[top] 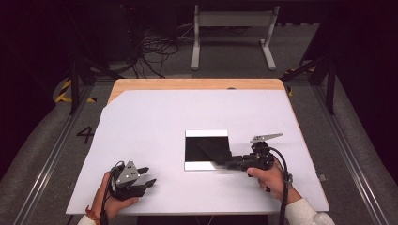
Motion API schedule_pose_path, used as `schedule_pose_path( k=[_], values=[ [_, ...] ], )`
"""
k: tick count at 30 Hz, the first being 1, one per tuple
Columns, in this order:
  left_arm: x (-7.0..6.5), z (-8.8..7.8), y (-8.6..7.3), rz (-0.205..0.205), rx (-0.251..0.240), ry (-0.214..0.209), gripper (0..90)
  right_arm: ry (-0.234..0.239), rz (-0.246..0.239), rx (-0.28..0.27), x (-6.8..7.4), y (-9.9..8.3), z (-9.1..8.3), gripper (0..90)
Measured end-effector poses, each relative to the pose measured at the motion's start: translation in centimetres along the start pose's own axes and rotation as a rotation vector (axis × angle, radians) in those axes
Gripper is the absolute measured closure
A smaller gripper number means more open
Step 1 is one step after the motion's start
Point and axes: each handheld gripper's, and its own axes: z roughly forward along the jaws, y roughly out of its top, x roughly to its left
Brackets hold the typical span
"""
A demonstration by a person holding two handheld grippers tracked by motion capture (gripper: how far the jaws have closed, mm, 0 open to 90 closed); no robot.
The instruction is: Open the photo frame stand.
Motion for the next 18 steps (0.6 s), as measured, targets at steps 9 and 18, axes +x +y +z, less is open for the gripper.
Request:
schedule_pose_path(
  k=[9,18],
  values=[
    [-0.1,0.2,0.1,-0.003,0.003,0.002,47.5,0.027,0.089,-0.037,-1.0,0.6,0.9,54.3],
    [-0.3,0.7,0.8,-0.013,-0.016,-0.012,44.6,0.007,0.138,-0.054,-1.3,1.2,2.3,53.8]
  ],
)
